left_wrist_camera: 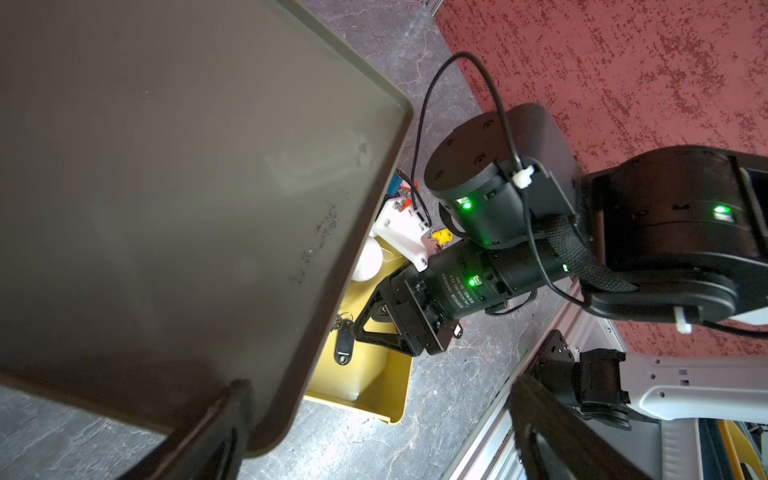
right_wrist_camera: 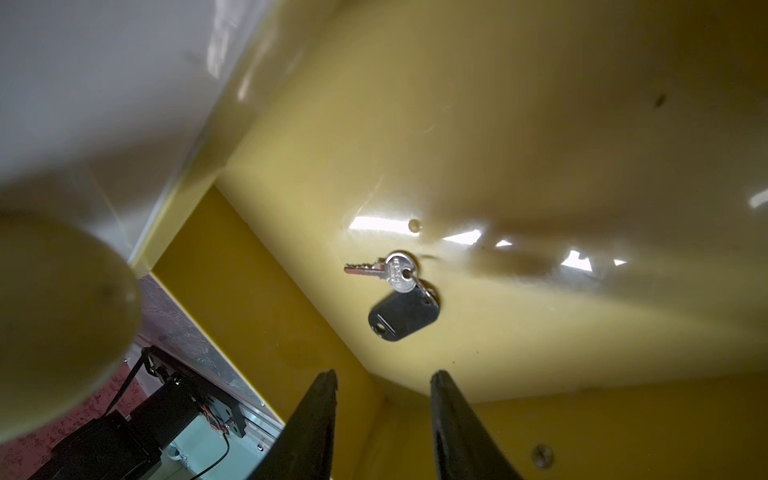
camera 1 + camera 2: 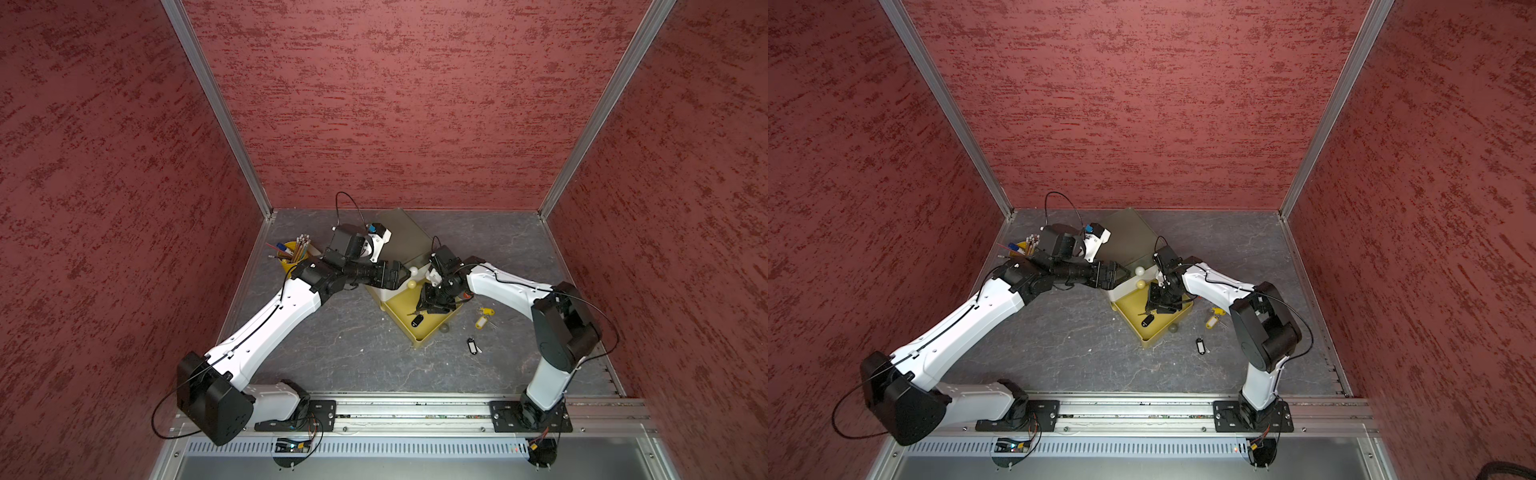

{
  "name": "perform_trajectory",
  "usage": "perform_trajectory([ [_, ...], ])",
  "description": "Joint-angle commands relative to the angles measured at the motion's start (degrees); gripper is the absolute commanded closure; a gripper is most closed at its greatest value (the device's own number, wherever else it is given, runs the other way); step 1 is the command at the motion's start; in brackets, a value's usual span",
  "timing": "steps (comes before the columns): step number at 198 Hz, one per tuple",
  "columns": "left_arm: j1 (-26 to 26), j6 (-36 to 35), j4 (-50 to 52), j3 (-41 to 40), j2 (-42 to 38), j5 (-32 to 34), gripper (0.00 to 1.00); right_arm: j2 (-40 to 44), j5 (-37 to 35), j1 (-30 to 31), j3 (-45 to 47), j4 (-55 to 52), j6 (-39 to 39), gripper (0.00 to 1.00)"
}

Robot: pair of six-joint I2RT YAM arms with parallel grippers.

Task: Take the keys out of the drawer
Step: Place the key at the center of the board, then pick up the key from the drawer.

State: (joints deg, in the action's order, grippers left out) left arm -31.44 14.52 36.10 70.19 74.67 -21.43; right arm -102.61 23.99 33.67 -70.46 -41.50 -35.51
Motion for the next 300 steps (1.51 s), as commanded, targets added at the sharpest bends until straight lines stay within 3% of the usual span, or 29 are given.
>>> perform_trajectory([
  [1,0.33,-1.16,0.35,1.09,-0.33,-0.81,0.00,-1.24,0.03,0.41,-0.44,2.15,1.13,0.59],
  [124,0.33,-1.67,-0.27,0.73,0.03,-0.97,0.00,-1.12,-1.12,0.37,6.16,13.09,-0.79,0.63],
  [300,0.42,-1.54,-0.57,-0.34,-0.24,-1.58,0.00,-1.45,-3.85,0.43,8.57,14.94,-0.80,0.74],
])
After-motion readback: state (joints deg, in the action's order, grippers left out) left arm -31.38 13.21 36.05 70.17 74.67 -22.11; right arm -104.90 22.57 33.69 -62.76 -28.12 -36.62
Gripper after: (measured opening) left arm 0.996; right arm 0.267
